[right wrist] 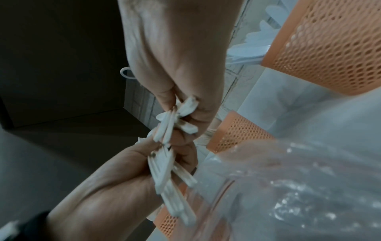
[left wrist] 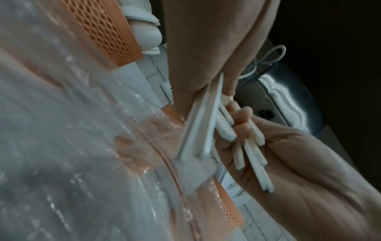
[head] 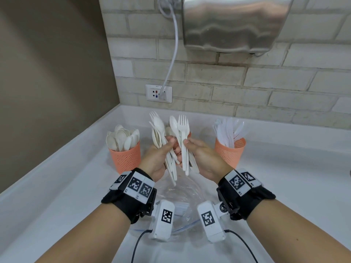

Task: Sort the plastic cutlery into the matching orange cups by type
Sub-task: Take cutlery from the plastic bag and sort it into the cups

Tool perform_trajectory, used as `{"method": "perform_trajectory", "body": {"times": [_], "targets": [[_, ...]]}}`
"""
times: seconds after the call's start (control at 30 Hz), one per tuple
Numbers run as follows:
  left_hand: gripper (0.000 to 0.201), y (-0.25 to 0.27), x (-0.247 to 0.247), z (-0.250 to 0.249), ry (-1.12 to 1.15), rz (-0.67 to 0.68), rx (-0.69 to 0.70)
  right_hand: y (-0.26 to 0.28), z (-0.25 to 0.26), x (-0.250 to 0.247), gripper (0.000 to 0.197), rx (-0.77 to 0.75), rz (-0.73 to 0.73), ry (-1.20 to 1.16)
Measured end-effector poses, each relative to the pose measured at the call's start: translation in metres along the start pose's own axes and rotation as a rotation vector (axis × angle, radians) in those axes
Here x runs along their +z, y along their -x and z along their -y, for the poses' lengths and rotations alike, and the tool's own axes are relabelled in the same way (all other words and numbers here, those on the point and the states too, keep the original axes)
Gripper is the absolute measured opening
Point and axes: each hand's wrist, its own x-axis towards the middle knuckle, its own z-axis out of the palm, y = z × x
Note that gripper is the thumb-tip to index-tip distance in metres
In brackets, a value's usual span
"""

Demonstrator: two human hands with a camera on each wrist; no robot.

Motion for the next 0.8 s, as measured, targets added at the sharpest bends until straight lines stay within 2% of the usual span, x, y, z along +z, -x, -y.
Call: {"method": "perform_trajectory", "body": {"times": [0.17,0.33,0.43,0.53,0.6,0.7,0.8], "targets": [[0.029,0.001,0.004,-0.003,-0.023,-0.080,0.034,-0.006,-0.005,0.009,0.022,-0.111,-0.055,0.249],[0.019,-0.005,0.006,-0.005,-0.028,-0.144,0.009,-0.007,-0.013,0.013,0.025,-0.177,-0.114,0.353],[0.022,-0.007,0.005,-0.004,-0.037,-0.192,0.029,-0.009,-0.016,0.009,0.027,-0.197,-0.102,0.339],[0.024,-0.008,-0.002,-0.007,-0.017,-0.248,0.054,-0.015,-0.017,-0.001,0.030,-0.116,-0.069,0.233],[0.020,-0.012,-0.009,-0.009,0.020,-0.276,0.068,-0.021,-0.014,-0.012,0.031,-0.110,-0.083,0.249],[0.012,-0.016,-0.020,-0.014,0.104,-0.285,0.054,-0.031,0.005,-0.021,0.022,-0.213,-0.176,0.231],[0.017,-0.017,-0.025,-0.017,0.119,-0.223,0.043,-0.051,0.026,-0.021,0.019,-0.316,-0.254,0.135]]}}
